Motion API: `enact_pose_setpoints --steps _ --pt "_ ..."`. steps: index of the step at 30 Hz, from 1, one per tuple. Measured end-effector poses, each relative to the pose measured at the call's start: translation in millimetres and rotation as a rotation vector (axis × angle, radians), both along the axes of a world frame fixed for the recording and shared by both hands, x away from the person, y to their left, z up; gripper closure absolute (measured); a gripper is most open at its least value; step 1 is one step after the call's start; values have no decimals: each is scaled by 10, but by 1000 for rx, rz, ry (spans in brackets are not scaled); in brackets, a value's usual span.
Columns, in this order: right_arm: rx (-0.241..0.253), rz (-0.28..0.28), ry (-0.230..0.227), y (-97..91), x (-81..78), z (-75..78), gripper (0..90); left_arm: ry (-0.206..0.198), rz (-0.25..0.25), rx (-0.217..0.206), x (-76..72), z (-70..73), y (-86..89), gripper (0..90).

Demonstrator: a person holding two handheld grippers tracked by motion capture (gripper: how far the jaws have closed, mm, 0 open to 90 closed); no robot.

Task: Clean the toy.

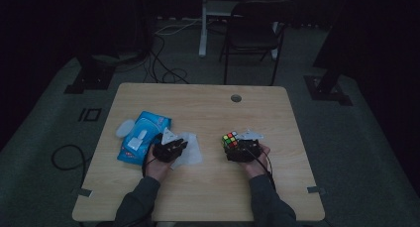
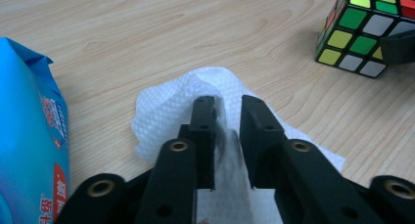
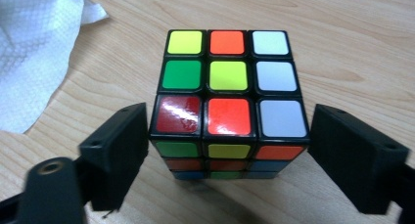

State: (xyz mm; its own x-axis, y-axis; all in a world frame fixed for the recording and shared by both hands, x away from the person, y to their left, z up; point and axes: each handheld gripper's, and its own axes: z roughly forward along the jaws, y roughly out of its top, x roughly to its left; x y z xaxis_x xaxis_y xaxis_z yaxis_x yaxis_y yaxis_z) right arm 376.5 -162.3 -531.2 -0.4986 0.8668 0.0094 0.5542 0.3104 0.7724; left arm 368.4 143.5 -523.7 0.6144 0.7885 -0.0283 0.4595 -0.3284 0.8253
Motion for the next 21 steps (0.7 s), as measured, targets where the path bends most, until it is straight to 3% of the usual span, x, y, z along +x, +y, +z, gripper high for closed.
enact_pose_setpoints --steps 6,14,21 --pt "14 19 2 -9 -15 28 134 -2 -8 -42 -11 45 17 633" --pt "21 31 -30 -32 -82 97 135 -13 -8 -104 -35 131 77 525" --pt "30 38 -41 -70 -116 126 135 -6 27 -97 -49 127 105 439"
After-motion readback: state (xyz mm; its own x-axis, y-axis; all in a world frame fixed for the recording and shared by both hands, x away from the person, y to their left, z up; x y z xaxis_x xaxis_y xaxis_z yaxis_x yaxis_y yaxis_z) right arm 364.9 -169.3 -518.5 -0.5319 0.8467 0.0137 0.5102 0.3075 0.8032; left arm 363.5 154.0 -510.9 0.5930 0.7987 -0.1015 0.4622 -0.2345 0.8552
